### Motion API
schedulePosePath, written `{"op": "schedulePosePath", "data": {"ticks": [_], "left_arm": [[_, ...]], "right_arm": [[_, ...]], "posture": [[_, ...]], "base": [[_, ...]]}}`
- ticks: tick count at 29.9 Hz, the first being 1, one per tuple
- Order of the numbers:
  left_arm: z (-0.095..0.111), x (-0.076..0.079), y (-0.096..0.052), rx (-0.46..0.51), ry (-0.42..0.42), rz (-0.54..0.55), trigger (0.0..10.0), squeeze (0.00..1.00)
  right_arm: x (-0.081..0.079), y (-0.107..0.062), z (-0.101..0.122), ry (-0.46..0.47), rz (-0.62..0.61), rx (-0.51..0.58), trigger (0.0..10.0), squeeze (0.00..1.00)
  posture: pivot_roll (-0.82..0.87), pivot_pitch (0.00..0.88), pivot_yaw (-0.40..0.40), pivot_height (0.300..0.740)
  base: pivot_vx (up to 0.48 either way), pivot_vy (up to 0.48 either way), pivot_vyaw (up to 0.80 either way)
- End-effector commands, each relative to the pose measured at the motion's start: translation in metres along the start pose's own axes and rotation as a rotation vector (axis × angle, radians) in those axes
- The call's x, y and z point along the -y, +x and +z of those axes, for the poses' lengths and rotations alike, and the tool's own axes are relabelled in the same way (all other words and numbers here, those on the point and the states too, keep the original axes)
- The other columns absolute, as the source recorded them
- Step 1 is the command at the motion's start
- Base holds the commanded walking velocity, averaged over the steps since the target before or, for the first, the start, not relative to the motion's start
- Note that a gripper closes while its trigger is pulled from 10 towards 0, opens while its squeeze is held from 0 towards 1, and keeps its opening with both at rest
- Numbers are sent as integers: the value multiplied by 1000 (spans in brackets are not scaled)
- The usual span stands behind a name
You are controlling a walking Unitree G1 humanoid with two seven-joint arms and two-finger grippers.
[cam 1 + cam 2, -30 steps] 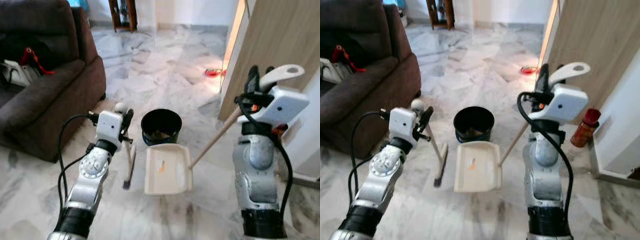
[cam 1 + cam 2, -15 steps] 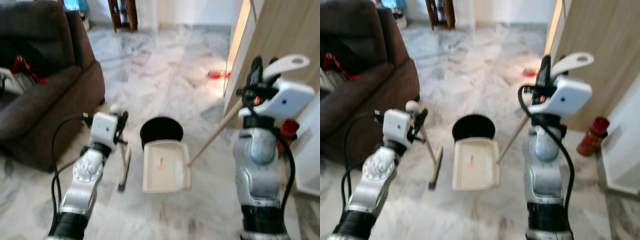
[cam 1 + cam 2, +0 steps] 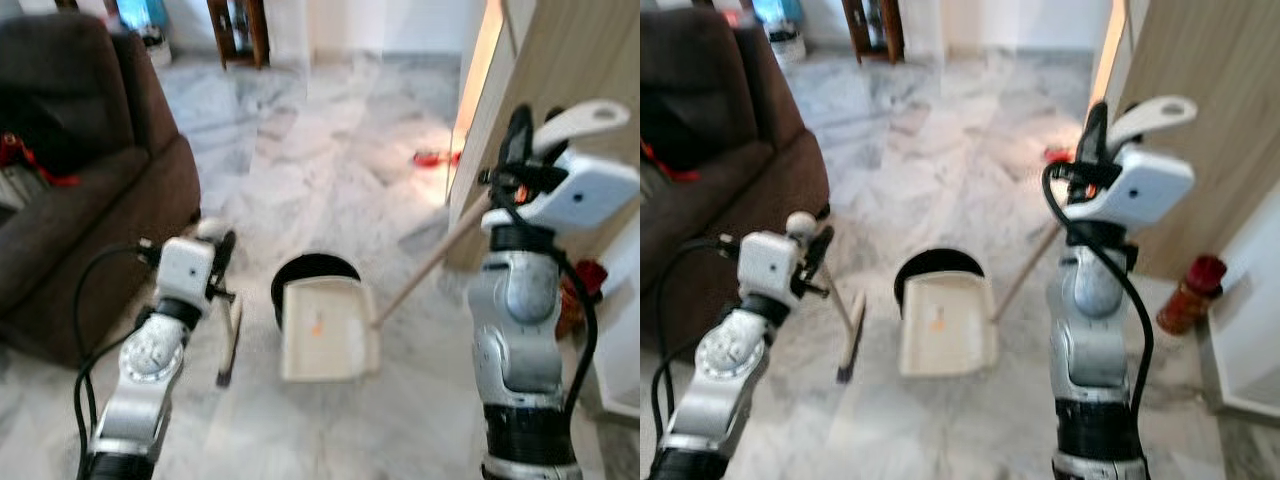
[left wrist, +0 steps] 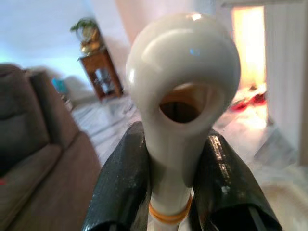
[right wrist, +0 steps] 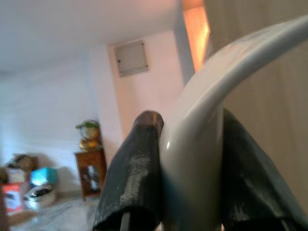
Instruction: Sweep floor
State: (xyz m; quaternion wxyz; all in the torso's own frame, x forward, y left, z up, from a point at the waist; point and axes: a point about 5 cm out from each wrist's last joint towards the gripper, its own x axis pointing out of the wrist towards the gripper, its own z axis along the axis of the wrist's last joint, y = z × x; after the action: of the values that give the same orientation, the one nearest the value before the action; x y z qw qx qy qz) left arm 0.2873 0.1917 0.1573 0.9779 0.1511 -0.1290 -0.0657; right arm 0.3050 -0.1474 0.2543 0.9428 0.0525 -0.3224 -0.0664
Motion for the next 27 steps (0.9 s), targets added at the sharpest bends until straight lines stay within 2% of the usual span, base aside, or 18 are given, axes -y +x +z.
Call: {"op": "schedulePosePath", "data": {"ticks": [1,27], "left_arm": [[16,-4,3,68,36,18,10000,0],[21,0,3,58,20,16,10000,0]], "right_arm": [[-5,5,15,64,-2,70,10000,0],[-8,8,17,67,21,73,10000,0]], "posture": [[22,72,69,740],[18,65,70,740]], "base": [[401,0,0],[392,0,0]]}}
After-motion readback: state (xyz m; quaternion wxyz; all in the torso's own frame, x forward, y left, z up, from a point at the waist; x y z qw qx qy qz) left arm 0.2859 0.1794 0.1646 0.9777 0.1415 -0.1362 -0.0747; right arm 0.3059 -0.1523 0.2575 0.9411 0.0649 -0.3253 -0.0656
